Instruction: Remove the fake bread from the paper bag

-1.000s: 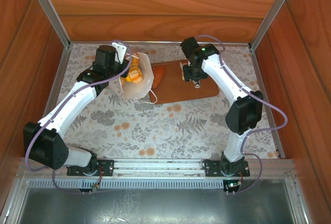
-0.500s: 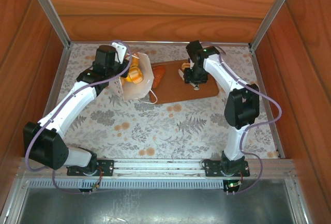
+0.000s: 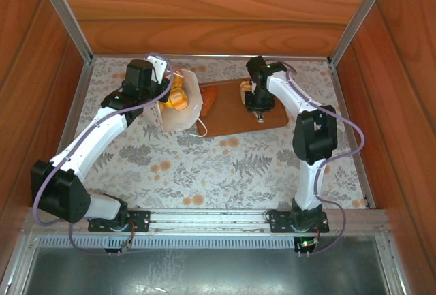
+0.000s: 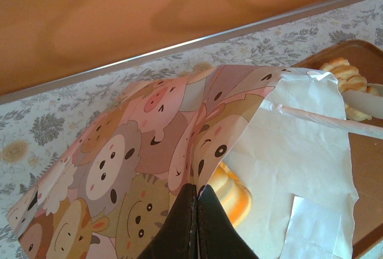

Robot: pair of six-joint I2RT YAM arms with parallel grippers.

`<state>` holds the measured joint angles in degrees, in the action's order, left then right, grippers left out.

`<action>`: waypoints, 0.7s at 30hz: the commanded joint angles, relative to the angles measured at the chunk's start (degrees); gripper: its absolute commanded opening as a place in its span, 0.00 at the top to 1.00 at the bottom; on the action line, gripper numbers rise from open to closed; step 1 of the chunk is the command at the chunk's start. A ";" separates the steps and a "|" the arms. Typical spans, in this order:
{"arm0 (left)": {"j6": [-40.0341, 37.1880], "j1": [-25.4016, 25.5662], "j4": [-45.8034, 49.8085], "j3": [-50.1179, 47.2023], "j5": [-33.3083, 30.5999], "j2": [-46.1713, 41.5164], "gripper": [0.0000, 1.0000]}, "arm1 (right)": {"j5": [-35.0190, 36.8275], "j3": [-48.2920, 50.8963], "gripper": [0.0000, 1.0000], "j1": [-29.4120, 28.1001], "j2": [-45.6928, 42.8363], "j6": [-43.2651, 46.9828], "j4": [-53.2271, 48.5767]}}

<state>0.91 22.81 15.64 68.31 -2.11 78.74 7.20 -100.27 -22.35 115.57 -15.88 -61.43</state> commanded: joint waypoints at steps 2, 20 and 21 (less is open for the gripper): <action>0.09 0.22 -0.52 1.04 0.36 -0.10 1.00 | 4.24 -2.67 0.61 0.97 -0.07 2.13 -0.53; -0.03 0.24 -0.41 1.06 0.53 -0.45 1.00 | 9.50 -4.44 0.59 6.01 2.03 7.70 -0.89; -0.02 0.28 -0.40 1.06 0.60 -0.45 1.00 | 9.99 -4.63 0.59 6.28 2.26 7.72 -0.95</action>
<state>0.91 22.81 15.64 68.31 -2.11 78.74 14.74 -102.94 -16.75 117.03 -9.74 -62.02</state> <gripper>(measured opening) 0.050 0.413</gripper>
